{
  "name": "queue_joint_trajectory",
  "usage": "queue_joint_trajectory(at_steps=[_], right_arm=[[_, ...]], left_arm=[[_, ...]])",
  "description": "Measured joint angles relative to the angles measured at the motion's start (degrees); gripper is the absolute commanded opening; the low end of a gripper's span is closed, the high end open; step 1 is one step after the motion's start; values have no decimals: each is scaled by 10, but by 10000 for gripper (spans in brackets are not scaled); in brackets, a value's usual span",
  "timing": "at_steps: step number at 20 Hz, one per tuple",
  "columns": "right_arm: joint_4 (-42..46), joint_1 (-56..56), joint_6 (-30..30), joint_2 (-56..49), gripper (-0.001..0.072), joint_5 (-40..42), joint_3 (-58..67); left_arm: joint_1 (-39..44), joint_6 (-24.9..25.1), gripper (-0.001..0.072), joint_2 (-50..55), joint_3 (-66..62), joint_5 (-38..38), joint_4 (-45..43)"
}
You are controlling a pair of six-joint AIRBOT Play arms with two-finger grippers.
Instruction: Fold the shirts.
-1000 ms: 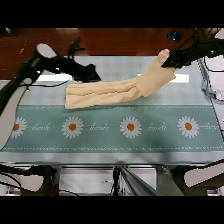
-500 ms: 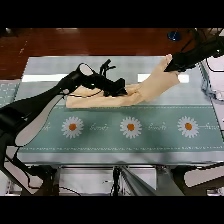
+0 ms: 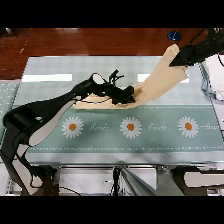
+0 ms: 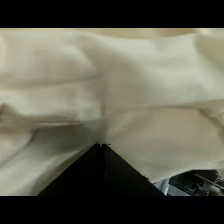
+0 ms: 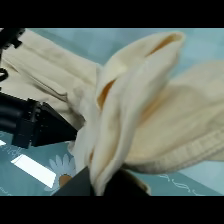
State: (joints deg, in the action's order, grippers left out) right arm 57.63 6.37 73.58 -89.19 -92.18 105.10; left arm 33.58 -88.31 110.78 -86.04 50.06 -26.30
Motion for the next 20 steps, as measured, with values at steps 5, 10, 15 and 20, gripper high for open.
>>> queue_joint_trajectory(at_steps=[5, 10, 15, 20], right_arm=[[43, -37, 7, 10, 25, -6, 0], [50, -89, 39, 12, 25, 7, 0], [52, -168, 101, 8, 25, 87, 0], [61, -254, 155, -31, 25, 159, 0]], left_arm=[[-22, 59, 42, 2, -5, -3, 76], [-165, 110, 41, -88, -5, 106, 35], [-358, 122, 42, -251, -5, 214, -73], [-515, 145, 43, -384, -5, 308, -111]])
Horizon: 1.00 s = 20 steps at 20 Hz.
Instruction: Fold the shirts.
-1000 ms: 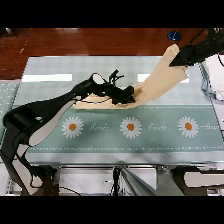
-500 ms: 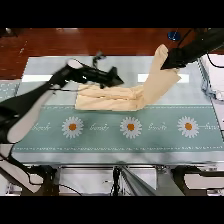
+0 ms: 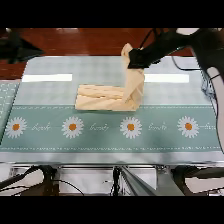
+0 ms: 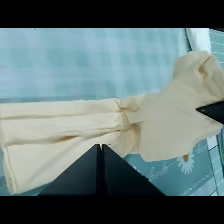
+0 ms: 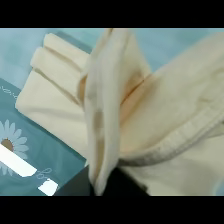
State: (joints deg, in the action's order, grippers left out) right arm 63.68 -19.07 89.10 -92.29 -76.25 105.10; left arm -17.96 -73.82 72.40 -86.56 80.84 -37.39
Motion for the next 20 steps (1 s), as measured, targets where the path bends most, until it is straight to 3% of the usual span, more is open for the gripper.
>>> queue_joint_trajectory(at_steps=[5, 11, 12, 13, 14, 15, 20], right_arm=[[2, -89, 40, -68, 25, 63, 0], [-7, -169, 99, -152, 27, 184, 0], [-14, -177, 110, -164, 101, 213, 0], [-25, -184, 117, -174, 294, 239, 0], [-40, -188, 125, -182, 406, 265, 0], [-58, -192, 128, -189, 437, 293, 0], [-171, -198, 104, -193, 435, 425, 0]], left_arm=[[-61, 11, 43, -64, 0, 33, -9], [-29, 25, 43, -78, 22, 42, -12], [-16, 30, 43, -79, 32, 42, -12], [-2, 35, 43, -79, 46, 42, -12], [11, 40, 43, -80, 60, 42, -12], [25, 45, 43, -80, 79, 42, -12], [72, 80, 58, -77, 180, 24, -14]])
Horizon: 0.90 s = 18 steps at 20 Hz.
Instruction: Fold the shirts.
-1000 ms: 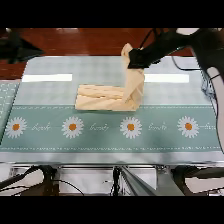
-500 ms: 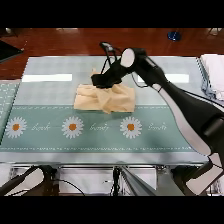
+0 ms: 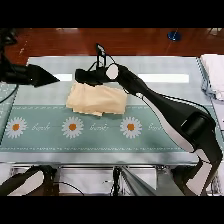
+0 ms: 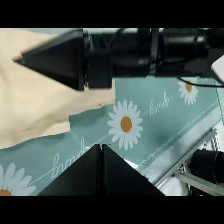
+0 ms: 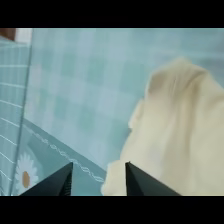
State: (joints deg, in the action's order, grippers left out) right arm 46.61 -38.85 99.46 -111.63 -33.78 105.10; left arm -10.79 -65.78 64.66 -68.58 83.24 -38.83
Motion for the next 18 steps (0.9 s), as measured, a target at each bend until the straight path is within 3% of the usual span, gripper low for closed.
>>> queue_joint_trajectory(at_steps=[2, 3, 5, 9, 11, 12, 15, 18], right_arm=[[-30, 4, -25, 15, 434, 32, 0], [-34, 10, -35, 25, 433, 32, 0], [-22, 32, -51, 54, 433, 7, 0], [96, 101, -62, 122, 436, -169, 0], [186, 143, -67, 147, 454, -299, 0], [225, 163, -74, 154, 455, -362, -2], [313, 232, -103, 165, 568, -511, -39], [271, 297, -120, 169, 616, -553, -117]], left_arm=[[7, 17, 277, 1, 38, -30, -11], [9, 23, 338, 3, 51, -42, -23], [12, 34, 345, 13, 68, -72, -38], [14, 46, 348, 63, 81, -123, -55], [15, 53, 548, 99, 83, -136, -59], [15, 54, 551, 118, 83, -142, -59], [15, 59, 552, 170, 81, -139, -61], [14, 61, 551, 197, 80, -128, -62]])
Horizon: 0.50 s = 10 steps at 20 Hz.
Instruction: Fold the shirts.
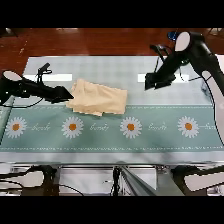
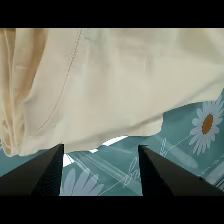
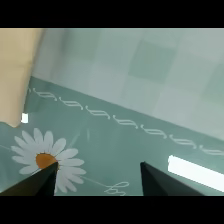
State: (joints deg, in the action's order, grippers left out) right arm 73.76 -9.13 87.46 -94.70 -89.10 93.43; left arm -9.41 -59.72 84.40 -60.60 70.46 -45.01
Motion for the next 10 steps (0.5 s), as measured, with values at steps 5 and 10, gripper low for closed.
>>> queue_joint_trajectory(at_steps=[5, 10], right_arm=[[-156, 43, -29, 2, 616, 73, -147], [-275, 17, -68, 3, 616, 182, -235]], left_arm=[[-16, 0, 550, 8, -26, 5, 0], [-37, 1, 546, -21, -75, 22, 0]])
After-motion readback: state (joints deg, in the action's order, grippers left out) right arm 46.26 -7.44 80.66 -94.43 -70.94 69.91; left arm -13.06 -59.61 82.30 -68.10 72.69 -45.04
